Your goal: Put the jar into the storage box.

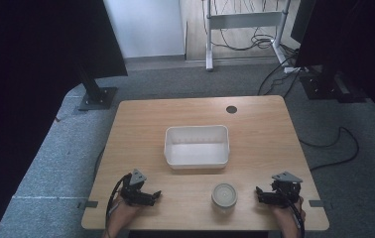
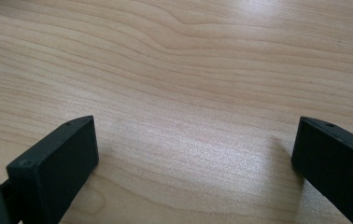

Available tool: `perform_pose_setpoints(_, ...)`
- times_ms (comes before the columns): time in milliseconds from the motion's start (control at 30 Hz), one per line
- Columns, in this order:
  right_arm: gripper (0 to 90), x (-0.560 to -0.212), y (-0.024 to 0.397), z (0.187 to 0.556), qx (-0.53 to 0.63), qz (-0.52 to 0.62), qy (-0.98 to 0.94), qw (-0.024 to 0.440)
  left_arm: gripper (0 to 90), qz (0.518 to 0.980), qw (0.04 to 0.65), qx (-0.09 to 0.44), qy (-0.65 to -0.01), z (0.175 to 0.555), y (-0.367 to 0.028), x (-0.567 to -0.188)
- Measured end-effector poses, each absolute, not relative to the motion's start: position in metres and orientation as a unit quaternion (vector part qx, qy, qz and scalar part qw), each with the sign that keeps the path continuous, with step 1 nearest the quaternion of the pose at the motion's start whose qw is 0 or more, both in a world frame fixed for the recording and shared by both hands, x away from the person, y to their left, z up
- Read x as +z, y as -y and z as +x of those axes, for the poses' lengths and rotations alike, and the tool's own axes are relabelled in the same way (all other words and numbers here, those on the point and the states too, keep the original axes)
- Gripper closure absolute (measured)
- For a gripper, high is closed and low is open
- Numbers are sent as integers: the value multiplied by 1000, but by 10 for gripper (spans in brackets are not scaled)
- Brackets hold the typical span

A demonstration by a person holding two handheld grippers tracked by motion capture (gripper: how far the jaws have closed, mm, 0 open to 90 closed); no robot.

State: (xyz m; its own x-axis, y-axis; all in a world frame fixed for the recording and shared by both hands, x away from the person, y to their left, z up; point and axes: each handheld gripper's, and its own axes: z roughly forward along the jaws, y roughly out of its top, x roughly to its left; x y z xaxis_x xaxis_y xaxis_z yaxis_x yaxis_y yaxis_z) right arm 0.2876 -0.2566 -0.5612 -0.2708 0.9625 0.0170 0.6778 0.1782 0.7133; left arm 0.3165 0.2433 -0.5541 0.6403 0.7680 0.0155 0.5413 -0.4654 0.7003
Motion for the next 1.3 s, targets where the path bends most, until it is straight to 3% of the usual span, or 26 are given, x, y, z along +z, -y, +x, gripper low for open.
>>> perform_pose_setpoints(700, 3, -561, 256, 287, 313, 560, -732, 228, 6, 840, 340, 167, -388, 316, -244, -554)
perform_pose_setpoints(967, 2, -561, 256, 287, 313, 560, -732, 228, 61, 836, 355, 159, -387, 314, -244, -551)
perform_pose_setpoints(1300, 2, -561, 256, 287, 313, 560, -732, 228, 64, 837, 366, 166, -373, 309, -238, -544)
